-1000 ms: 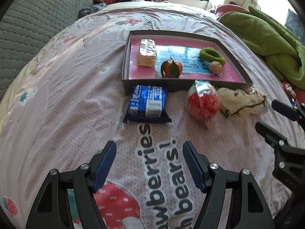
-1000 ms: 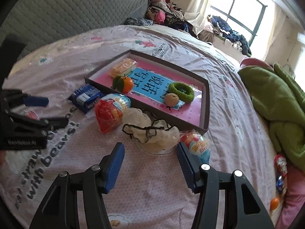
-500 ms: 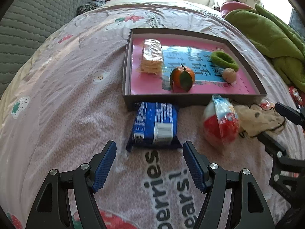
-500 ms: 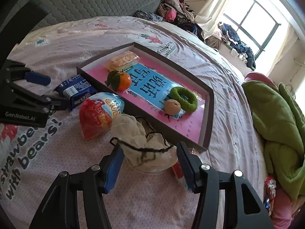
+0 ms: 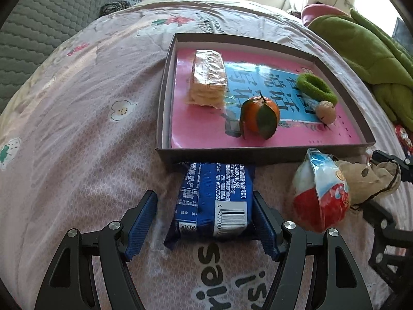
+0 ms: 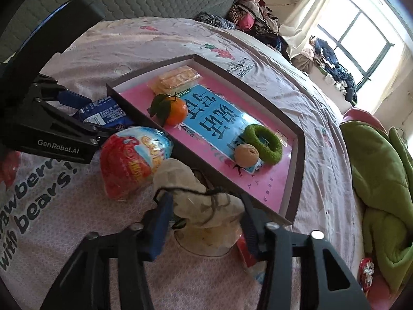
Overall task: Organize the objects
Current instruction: 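Close the left gripper on the blue packet while the right grasps the cloth pouch, then lift the blue packet and cloth pouch and carry both toward the tray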
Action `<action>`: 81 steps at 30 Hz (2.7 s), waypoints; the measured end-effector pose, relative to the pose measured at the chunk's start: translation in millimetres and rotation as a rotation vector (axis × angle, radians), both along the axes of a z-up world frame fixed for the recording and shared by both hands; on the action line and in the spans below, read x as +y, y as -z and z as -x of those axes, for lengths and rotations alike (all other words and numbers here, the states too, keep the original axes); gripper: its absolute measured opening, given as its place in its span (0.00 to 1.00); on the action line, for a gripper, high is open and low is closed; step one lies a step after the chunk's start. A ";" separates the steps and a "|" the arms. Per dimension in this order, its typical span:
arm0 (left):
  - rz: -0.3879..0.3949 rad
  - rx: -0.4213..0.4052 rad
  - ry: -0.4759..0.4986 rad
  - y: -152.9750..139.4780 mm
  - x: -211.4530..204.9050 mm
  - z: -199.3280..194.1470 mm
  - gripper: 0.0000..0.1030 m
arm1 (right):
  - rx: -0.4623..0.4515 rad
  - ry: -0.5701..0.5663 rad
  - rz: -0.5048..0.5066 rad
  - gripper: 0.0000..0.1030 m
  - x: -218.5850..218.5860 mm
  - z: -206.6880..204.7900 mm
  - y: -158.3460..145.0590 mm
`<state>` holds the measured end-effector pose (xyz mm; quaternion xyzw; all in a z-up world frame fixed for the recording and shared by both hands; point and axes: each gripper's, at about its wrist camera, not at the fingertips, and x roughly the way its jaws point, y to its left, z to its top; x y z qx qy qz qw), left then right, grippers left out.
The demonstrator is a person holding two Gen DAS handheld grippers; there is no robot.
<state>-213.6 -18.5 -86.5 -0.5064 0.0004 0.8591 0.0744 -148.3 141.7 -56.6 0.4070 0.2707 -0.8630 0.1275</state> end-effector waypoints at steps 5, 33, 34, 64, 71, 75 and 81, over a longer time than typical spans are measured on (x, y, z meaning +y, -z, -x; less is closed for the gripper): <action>0.001 0.020 0.005 1.3 0.6 1.3 0.72 | 0.002 -0.014 -0.022 0.17 -5.5 0.7 1.2; -0.028 0.109 0.012 -22.2 0.4 -49.3 0.51 | 0.068 0.159 0.363 0.12 33.7 -66.1 -52.5; -0.030 0.116 0.008 -26.9 -0.5 -54.6 0.51 | 0.069 0.162 0.372 0.12 34.2 -69.1 -53.3; -0.010 0.324 -0.055 -112.1 7.2 -171.1 0.51 | 0.152 0.109 0.548 0.12 48.9 -132.0 -98.2; -0.005 0.342 -0.062 -121.6 6.7 -177.9 0.51 | 0.168 0.111 0.569 0.12 53.1 -137.3 -105.2; -0.005 0.356 -0.065 -125.0 6.5 -181.1 0.51 | 0.184 0.104 0.574 0.12 51.5 -140.9 -111.5; -0.008 0.367 -0.069 -129.0 5.6 -184.3 0.51 | 0.208 0.103 0.582 0.12 50.3 -145.6 -118.9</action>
